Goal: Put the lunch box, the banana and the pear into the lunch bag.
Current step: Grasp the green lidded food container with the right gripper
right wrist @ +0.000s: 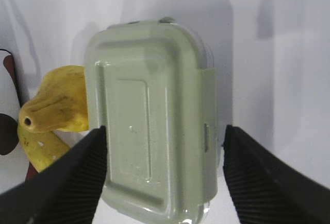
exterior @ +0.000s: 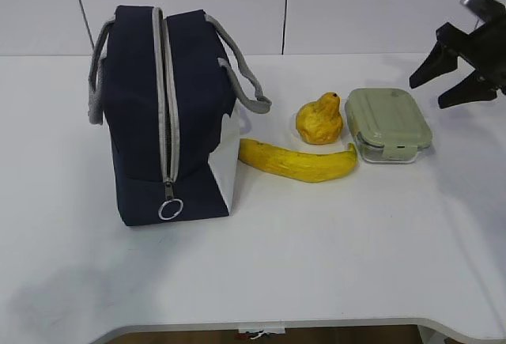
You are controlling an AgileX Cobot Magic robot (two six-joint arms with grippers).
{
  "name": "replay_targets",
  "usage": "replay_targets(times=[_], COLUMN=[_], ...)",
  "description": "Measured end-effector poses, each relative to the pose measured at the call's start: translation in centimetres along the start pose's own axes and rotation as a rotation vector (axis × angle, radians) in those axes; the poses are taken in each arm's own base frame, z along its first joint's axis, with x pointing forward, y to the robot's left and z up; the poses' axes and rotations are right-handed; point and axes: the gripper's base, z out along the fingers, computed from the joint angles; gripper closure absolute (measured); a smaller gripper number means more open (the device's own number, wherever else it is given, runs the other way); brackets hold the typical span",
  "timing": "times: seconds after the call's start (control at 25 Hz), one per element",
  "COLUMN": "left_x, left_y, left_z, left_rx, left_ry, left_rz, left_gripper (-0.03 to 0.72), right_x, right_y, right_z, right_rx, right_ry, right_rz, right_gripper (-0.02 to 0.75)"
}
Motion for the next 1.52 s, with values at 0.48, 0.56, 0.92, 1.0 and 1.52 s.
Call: replay_targets(times=[0.48,0.56,0.92,1.0,1.52], left_x=[0.0,0.0,0.0,0.0,0.0], left_y=[0.0,0.0,0.0,0.0,0.0], left_z=[0.0,0.0,0.0,0.0,0.0], left_rx=[-0.001,-0.001,-0.001,-0.001,-0.002], left_ry=[0.0,0.0,0.0,0.0,0.0], left_rz=[0.0,0.0,0.0,0.0,0.001], left_gripper=[0.444,0.444,0.444,0.444,0.444], right_x=[0.6,0.6,0.6,0.6,0.5], right_y=[-0.7,-1.0,-1.3,-1.3,-1.4], right_z=[1.0,1.5,2.3,2.3,2.9], right_rx=[-0.003,-0.011,-0.035,-0.04,-0.08], right_ry=[0.033,0.042,0.049,0.047,0.042], right_rz=[-0.016,-0.007,-0.011,-0.014,-0.056], right_gripper=[0.185,0.185,0.185,0.185,0.186])
